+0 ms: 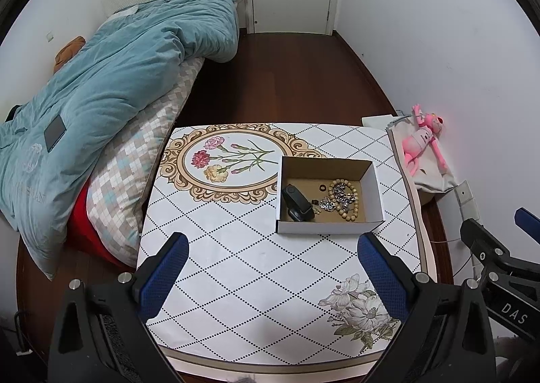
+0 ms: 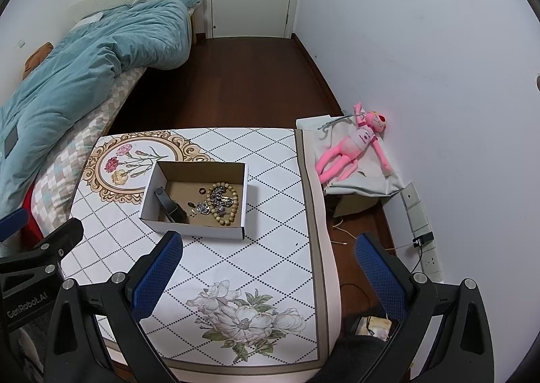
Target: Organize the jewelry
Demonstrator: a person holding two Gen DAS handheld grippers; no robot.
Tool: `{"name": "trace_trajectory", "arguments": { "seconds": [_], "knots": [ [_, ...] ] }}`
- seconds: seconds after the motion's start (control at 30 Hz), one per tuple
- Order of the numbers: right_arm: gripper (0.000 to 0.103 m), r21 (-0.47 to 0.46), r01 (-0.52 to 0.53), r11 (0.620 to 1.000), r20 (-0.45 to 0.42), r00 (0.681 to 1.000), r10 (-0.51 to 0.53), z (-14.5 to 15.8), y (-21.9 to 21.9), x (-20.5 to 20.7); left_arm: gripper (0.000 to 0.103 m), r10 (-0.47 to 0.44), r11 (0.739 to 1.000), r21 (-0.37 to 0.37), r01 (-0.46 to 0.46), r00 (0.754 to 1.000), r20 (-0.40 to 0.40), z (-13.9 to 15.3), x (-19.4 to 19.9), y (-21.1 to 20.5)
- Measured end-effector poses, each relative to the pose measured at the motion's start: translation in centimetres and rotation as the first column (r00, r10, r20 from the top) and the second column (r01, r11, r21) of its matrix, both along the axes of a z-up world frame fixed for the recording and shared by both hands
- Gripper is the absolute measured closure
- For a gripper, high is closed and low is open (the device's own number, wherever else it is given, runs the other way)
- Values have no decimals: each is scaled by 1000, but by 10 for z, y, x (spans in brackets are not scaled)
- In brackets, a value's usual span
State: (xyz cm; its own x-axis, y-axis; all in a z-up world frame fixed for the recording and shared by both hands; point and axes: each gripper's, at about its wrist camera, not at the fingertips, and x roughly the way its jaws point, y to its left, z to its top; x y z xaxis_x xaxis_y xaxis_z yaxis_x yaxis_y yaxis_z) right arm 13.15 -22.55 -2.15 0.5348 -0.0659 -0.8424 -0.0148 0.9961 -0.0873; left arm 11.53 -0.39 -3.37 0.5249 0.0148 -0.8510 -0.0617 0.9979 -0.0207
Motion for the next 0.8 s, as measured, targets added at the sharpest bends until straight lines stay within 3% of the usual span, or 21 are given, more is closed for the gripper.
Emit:
{"name": "trace_trajectory", "arguments": {
  "seconds": [0.8],
  "knots": [
    [0,-7,3,1000,-1,1000,-3,-1,-5,3,1,-1,1000,3,1,1000,1,0,-1,2]
  ]
}}
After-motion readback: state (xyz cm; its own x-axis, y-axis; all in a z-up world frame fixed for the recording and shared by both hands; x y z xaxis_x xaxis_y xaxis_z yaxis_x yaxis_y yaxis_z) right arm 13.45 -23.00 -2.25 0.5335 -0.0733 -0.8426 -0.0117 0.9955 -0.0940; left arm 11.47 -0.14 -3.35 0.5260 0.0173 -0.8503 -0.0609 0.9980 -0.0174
